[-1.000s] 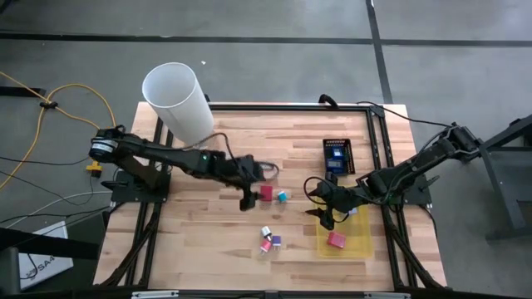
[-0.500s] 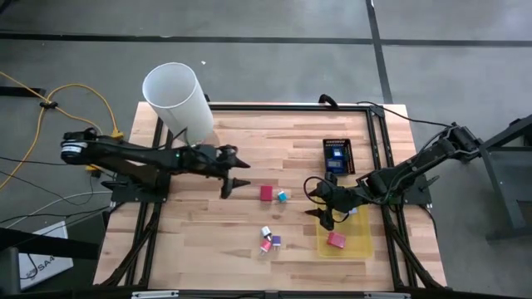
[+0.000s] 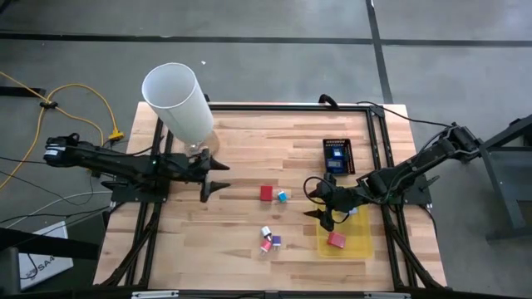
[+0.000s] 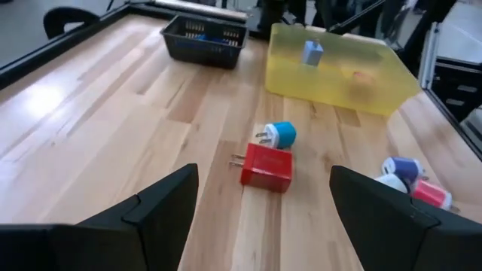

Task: Pick & Place Office items
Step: Put the light blue charger adapter into the yellow bin

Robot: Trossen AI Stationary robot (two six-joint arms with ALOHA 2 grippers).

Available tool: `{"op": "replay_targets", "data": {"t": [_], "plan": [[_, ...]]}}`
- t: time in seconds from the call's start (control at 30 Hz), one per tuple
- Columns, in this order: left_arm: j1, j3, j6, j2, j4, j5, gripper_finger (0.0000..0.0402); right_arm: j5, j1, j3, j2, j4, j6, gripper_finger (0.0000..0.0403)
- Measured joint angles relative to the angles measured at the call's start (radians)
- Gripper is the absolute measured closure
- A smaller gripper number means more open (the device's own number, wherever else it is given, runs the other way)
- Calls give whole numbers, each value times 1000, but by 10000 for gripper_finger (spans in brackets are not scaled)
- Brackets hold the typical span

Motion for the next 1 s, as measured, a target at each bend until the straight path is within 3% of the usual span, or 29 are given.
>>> {"op": "replay_targets", "data": {"t": [0.4,1.0], "plan": [[-144,-156,-3,-236,2,-144,109,0,0,0,0,14,0,114],[-186,-271,61,-497,-34,-147,109,0,0,0,0,20,0,114]]}}
